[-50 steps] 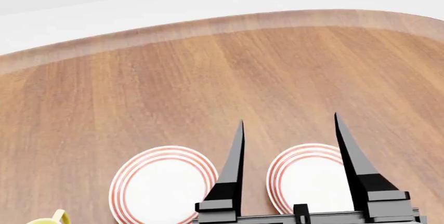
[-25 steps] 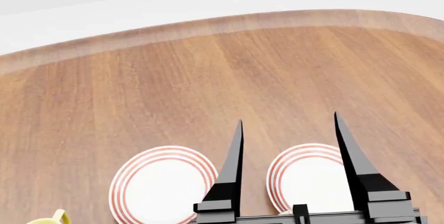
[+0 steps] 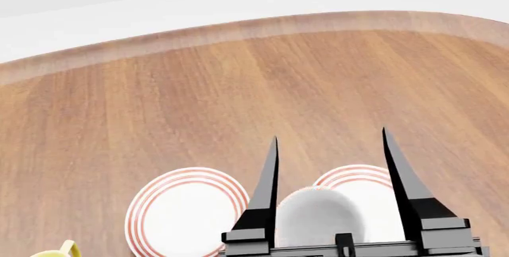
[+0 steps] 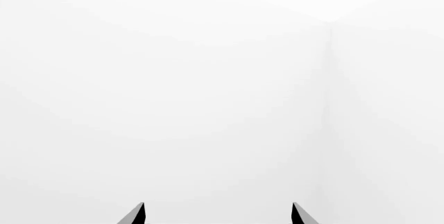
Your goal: Put the white mug on the left plate.
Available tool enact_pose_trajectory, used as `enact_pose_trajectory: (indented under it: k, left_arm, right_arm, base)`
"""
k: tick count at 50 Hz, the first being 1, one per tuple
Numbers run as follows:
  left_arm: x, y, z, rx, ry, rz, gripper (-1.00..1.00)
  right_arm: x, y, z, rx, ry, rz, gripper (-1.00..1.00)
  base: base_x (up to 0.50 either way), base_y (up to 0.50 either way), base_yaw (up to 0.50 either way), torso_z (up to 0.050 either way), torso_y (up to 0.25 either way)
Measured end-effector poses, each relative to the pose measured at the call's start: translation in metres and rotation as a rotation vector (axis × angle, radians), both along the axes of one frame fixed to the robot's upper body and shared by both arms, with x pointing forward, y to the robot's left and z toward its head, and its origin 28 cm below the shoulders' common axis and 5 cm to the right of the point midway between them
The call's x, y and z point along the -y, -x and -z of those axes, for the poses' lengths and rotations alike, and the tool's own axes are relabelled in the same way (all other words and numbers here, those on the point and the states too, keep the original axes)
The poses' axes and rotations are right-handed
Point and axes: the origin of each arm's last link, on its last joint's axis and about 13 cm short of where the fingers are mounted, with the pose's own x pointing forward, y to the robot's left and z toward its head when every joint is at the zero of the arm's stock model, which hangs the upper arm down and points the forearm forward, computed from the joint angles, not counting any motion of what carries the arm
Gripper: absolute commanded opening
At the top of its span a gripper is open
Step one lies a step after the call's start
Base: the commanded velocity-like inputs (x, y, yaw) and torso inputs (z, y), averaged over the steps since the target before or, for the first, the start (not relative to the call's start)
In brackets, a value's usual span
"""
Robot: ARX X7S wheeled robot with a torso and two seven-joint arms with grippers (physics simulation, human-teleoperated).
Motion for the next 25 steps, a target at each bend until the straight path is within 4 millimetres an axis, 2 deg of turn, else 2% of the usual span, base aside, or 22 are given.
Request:
enact_pose_trajectory:
  k: [25]
  left_arm:
    - [-0.025, -0.030, -0.009, -0.011, 0.064, -0.160, -1.00]
  right_arm:
    - [0.000, 0.000, 0.000, -0.001, 0.002, 0.000, 1.00]
  base:
    - [0.00, 0.00, 0.00, 0.000, 0.000]
